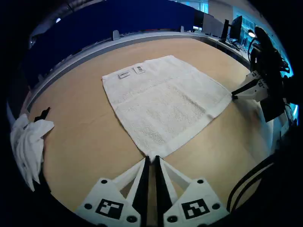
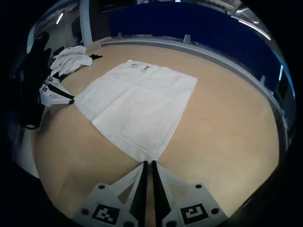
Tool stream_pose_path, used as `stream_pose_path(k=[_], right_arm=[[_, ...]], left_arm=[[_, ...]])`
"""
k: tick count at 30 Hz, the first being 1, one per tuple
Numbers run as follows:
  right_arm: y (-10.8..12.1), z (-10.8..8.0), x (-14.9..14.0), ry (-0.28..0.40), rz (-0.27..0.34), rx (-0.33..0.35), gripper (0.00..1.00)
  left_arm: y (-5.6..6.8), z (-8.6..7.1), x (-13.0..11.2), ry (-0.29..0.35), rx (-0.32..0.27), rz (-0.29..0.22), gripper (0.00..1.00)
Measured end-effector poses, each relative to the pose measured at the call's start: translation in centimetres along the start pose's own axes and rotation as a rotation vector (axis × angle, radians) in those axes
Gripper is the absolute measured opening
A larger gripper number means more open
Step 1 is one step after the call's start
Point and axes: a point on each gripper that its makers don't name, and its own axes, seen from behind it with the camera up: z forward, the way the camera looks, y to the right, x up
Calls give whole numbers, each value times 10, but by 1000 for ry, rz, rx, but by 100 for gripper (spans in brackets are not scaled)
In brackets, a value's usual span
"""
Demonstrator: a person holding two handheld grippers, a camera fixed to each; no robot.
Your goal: Fold towel
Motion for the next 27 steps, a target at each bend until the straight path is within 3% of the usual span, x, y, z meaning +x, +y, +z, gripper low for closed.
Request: stream_pose_path(k=[6, 12, 27], right_arm=[[2, 0, 2, 5, 9, -2, 6], [4, -2, 5, 8, 12, -5, 5], [3, -20, 24, 49, 14, 9, 4]], left_arm=[[-1, -3, 0, 7, 3, -16, 3], [1, -6, 3, 12, 1, -9, 3], [5, -27, 20, 43, -10, -47, 2]])
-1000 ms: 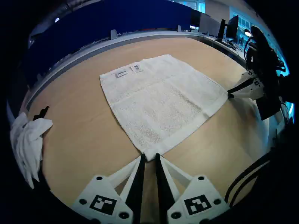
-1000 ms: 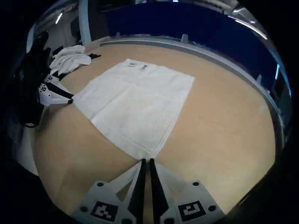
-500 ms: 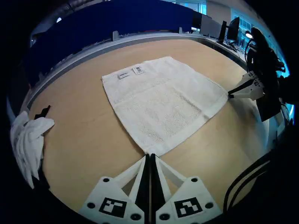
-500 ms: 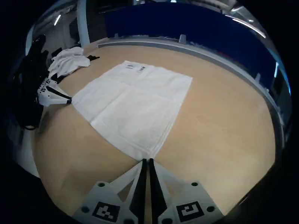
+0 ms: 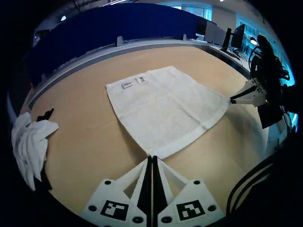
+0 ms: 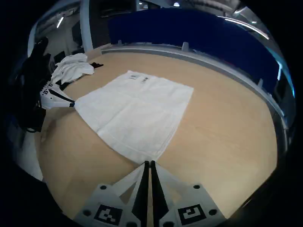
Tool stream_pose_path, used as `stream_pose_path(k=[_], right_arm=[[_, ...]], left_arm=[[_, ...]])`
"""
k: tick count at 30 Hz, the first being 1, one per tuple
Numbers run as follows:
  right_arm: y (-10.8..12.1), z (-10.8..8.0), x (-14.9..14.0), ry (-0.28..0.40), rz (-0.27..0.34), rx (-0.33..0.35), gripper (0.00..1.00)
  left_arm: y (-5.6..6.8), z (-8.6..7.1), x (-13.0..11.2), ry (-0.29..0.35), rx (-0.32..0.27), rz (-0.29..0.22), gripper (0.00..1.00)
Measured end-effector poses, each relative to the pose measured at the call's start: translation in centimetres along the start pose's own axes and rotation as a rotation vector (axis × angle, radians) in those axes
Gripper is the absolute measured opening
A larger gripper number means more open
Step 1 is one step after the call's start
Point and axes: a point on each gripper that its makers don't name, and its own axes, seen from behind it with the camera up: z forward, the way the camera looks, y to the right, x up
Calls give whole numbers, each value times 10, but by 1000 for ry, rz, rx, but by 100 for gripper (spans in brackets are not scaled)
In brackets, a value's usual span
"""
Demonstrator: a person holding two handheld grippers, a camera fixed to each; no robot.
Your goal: Fold towel
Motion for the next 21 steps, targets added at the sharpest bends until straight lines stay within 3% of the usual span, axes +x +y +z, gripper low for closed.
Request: stream_pose_path(k=[6, 11, 18, 21], right_arm=[[1, 7, -12, -27, 22, 7, 4], [2, 10, -21, -46, 5, -10, 5], [1, 10, -30, -74, -23, -13, 33], [0, 10, -30, -73, -21, -10, 33]], left_arm=[[2, 4, -7, -13, 0, 2, 2], [2, 9, -11, -18, 0, 1, 2], [2, 11, -13, -24, -6, 3, 2], [2, 11, -14, -25, -8, 7, 2]])
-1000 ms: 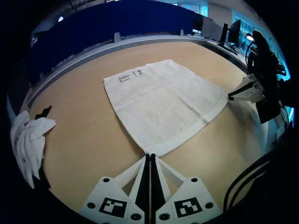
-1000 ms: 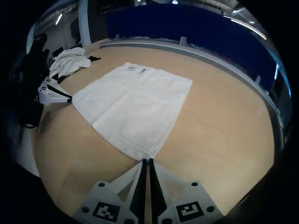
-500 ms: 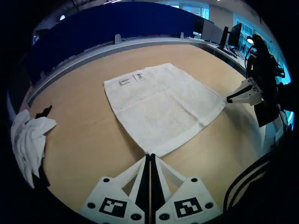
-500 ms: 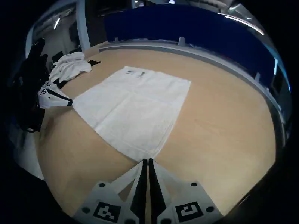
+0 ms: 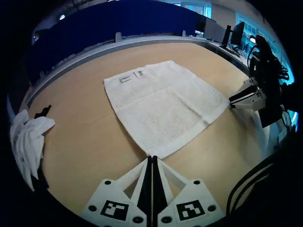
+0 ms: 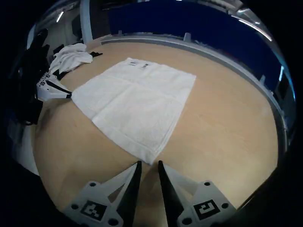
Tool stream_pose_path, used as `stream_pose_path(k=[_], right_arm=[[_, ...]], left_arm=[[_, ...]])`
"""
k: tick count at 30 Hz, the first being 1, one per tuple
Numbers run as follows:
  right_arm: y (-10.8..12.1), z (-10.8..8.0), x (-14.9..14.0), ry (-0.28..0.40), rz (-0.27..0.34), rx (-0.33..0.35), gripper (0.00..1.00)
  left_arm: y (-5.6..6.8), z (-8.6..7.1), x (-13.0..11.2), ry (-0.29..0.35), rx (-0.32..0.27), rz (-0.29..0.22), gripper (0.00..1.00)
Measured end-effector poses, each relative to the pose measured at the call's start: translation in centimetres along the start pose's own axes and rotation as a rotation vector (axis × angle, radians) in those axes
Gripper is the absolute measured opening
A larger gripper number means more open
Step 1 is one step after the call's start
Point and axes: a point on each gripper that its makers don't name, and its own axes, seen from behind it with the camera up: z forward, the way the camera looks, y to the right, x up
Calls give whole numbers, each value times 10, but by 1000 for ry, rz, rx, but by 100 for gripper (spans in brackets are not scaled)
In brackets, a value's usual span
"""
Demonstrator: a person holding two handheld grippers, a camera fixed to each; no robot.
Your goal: Fold towel
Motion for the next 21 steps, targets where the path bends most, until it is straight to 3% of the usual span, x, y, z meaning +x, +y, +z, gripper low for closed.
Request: stream_pose_path(k=[14, 18, 21], right_arm=[[2, 6, 5, 1, 15, 13, 33], [7, 8, 6, 3, 26, -6, 14], [6, 9, 6, 6, 42, 1, 9]], left_arm=[[-1, 7, -3, -8, -8, 5, 2], [0, 7, -5, -11, -11, 5, 2], [0, 8, -6, -12, -13, 4, 2]])
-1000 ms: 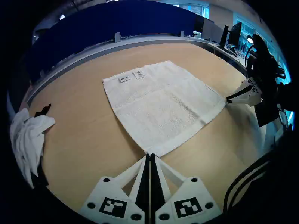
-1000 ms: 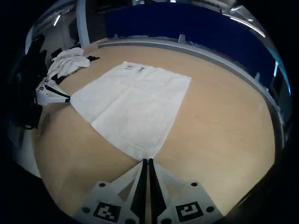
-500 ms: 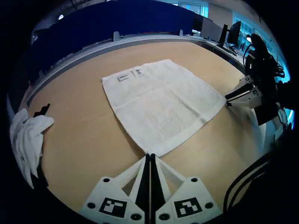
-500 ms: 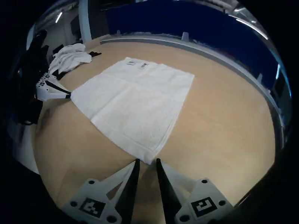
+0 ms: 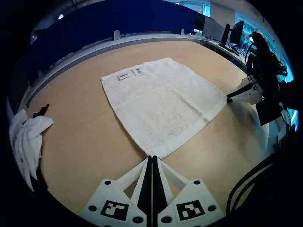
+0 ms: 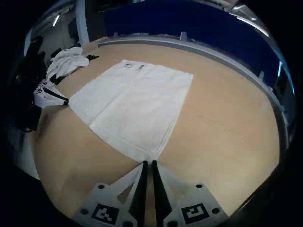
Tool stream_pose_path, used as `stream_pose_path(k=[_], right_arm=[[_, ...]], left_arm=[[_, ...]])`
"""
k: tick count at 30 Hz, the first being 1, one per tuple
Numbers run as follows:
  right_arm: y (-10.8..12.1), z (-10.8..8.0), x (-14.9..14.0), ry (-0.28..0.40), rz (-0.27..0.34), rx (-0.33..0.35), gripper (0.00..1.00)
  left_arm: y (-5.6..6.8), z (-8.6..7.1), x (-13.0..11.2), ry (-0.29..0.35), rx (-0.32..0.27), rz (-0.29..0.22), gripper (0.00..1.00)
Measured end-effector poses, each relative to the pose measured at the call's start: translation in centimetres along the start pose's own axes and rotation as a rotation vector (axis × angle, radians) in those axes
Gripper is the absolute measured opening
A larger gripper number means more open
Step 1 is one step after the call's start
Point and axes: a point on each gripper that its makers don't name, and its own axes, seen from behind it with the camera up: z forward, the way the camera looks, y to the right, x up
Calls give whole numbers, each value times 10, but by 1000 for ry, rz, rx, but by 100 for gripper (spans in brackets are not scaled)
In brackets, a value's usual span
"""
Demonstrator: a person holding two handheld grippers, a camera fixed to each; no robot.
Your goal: Fold towel
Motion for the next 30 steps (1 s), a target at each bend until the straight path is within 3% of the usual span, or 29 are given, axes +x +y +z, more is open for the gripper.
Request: stream_pose_path(k=[11, 24, 30], right_arm=[[-3, -11, 11, 11, -4, 17, 6], [-10, -55, 48, 68, -13, 33, 5], [-14, -69, 49, 79, -18, 33, 5]], left_arm=[[-2, -9, 6, 5, 1, -12, 2], [0, -45, 27, 32, 0, -43, 2], [2, -50, 26, 30, -5, -41, 2]])
